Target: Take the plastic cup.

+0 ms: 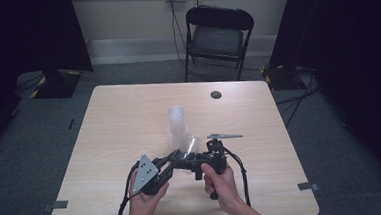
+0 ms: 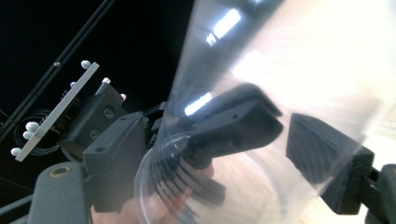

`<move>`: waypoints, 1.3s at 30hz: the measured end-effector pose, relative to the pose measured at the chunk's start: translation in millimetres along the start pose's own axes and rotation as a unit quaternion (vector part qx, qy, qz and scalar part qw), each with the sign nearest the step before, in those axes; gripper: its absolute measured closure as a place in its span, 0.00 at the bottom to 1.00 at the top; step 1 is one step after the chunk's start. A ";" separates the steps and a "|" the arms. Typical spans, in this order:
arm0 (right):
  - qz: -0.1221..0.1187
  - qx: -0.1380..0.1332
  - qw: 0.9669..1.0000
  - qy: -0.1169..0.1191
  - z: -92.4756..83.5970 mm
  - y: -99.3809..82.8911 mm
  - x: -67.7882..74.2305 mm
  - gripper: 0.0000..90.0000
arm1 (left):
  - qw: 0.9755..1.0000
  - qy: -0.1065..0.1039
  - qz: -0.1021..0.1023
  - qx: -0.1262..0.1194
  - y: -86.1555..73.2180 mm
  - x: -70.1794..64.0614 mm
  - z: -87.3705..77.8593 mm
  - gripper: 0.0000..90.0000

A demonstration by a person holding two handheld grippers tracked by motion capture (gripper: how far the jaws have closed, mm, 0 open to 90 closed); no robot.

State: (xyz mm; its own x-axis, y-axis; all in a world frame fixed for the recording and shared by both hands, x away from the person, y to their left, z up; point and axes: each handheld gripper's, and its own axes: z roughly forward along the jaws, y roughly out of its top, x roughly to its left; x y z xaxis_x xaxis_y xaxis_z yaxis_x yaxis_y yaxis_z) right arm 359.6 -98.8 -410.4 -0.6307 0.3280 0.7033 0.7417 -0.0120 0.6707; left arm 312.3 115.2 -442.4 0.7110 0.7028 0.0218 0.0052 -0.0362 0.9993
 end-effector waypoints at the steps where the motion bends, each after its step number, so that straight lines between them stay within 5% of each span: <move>1: 0.003 0.000 1.000 -0.002 -0.8 0.3 -0.6 0.19 | 1.000 0.001 -0.001 0.001 -0.1 1.9 -0.2 0.95; 13: -0.014 -0.003 1.000 0.004 -2.9 1.1 -0.1 0.17 | 1.000 -0.003 -0.028 0.008 3.0 10.8 -3.1 0.95; 25: -0.038 0.000 0.999 -0.005 -5.4 0.9 -0.4 0.17 | 0.997 0.017 -0.069 0.008 6.5 31.1 -11.4 0.96; 29: -0.055 0.002 0.998 -0.016 -7.3 1.7 -2.5 0.19 | 0.996 0.007 -0.086 0.037 7.2 36.1 -13.0 0.96; 39: -0.095 -0.008 0.994 -0.053 -19.2 4.7 -5.9 0.23 | 0.992 -0.017 -0.092 0.087 8.3 40.8 -15.6 0.96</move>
State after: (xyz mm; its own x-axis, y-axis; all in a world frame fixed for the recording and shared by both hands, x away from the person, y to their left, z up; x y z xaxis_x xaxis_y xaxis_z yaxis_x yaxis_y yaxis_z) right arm 362.5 -118.9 -406.9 -0.7305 0.4232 0.5360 0.6076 0.0446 0.7930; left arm 330.3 154.7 -432.7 0.7103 0.6845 -0.1641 0.2557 -0.0338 0.9662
